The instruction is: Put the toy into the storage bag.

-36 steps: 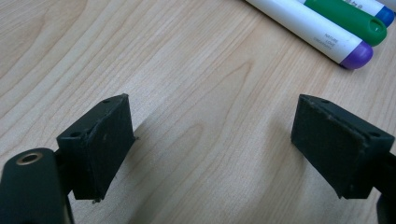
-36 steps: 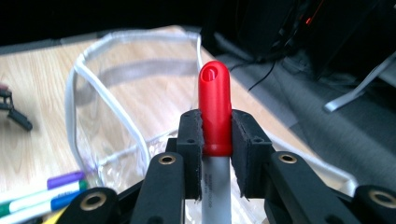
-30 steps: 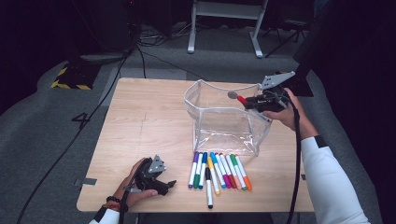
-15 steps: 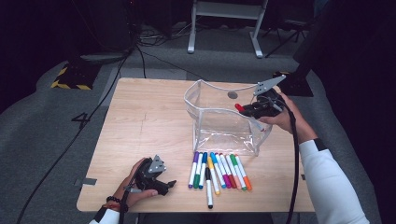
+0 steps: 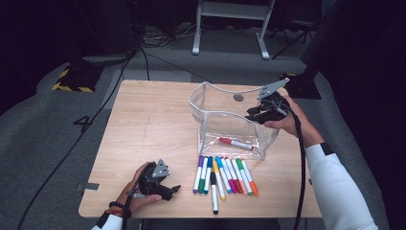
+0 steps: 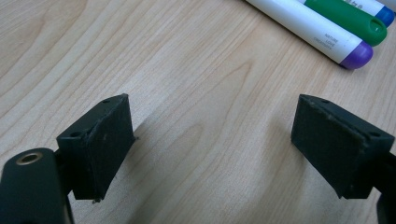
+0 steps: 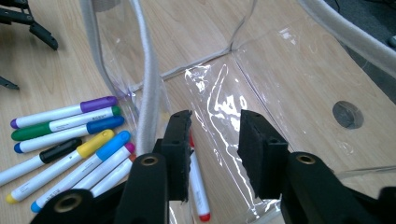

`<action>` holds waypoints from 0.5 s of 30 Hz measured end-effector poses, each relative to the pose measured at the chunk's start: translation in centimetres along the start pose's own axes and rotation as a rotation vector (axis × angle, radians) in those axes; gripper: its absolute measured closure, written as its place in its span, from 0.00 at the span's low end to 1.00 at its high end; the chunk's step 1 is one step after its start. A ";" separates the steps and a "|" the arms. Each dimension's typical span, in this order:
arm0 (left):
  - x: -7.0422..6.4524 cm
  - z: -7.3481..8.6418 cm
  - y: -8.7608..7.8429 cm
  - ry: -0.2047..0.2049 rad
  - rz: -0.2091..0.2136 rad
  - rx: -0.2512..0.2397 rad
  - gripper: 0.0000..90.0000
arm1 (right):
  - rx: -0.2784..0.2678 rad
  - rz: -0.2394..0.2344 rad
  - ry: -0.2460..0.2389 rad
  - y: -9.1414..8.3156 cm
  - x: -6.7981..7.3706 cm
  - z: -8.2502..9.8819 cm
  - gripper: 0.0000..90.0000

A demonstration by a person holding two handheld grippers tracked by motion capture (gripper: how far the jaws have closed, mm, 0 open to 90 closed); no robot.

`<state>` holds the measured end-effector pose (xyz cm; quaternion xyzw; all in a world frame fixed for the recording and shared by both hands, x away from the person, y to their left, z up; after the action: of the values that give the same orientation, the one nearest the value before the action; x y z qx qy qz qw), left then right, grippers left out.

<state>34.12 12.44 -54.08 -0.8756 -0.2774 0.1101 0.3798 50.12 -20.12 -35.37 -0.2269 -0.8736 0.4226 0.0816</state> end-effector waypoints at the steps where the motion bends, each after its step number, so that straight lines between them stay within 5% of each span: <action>1: 0.0 0.0 0.0 0.000 0.000 0.000 0.15 | -0.001 0.008 0.003 0.0 -0.1 0.0 0.69; 7: 0.0 0.0 0.0 0.000 0.000 0.000 0.15 | -0.050 0.048 0.031 -0.8 -0.4 -0.2 0.61; 15: 0.0 0.0 0.0 0.000 0.000 0.000 0.15 | -0.232 0.090 0.059 -5.5 0.8 -0.4 0.54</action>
<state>34.12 12.43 -54.08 -0.8756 -0.2776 0.1101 0.3796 47.81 -22.42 -30.91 -0.2861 -0.9028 0.3152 0.0616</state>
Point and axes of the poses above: each handheld gripper's, and its own axes: y roughly forward along the jaws, z roughly out of its underside, x roughly to its left, the point moved 5 cm from there along y, roughly forward along the jaws, and after that the axes turned 3 degrees about y, right-handed, at the moved point
